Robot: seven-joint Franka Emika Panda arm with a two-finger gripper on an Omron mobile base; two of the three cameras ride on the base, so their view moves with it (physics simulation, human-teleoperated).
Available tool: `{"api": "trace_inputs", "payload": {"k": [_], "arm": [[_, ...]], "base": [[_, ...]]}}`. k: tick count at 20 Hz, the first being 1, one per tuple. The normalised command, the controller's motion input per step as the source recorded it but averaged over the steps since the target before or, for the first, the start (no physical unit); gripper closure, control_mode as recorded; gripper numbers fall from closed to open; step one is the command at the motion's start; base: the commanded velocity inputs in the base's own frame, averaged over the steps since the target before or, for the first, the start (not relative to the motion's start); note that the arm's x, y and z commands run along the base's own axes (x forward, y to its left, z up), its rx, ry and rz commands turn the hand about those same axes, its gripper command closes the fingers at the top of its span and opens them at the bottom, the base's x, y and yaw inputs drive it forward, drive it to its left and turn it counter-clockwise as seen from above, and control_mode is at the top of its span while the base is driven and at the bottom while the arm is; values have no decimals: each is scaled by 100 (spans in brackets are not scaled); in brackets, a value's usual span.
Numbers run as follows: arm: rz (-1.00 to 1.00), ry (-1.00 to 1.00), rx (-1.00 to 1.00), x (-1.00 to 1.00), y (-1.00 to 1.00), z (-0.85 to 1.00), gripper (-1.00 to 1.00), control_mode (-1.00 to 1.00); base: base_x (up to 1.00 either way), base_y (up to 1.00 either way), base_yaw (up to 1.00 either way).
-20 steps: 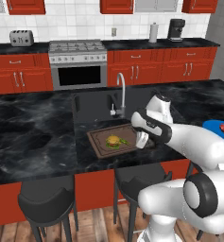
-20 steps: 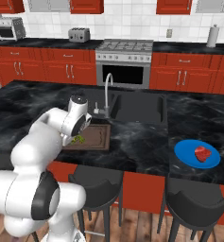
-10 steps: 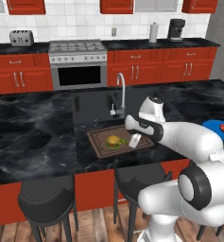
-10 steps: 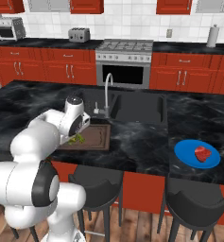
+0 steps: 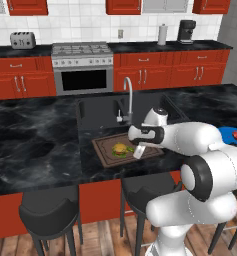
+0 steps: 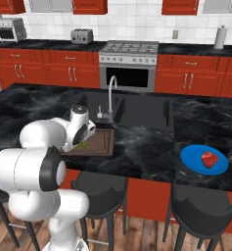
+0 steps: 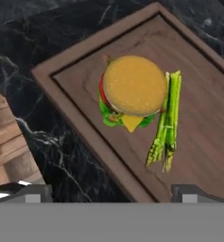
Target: Create a steak meal by picking up the steak and asparagus from the tray and placing them on the plate. Leave the hamburger on the tray.
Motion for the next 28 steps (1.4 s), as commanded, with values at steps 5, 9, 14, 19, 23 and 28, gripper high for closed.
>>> {"api": "trace_inputs", "payload": {"k": [5,9,14,19,23,28], "arm": [[0,4,0,32,0,-30,-100,-100],[0,6,0,37,0,-26,-100,-100],[0,8,0,40,0,-21,-100,-100],[0,8,0,38,0,-27,-100,-100],[0,3,-1,27,3,-40,-100,-100],[0,0,-3,23,14,-46,-100,-100]], "base": [[0,0,0],[0,0,0],[0,0,0],[0,0,0],[0,0,0],[0,0,0]]}}
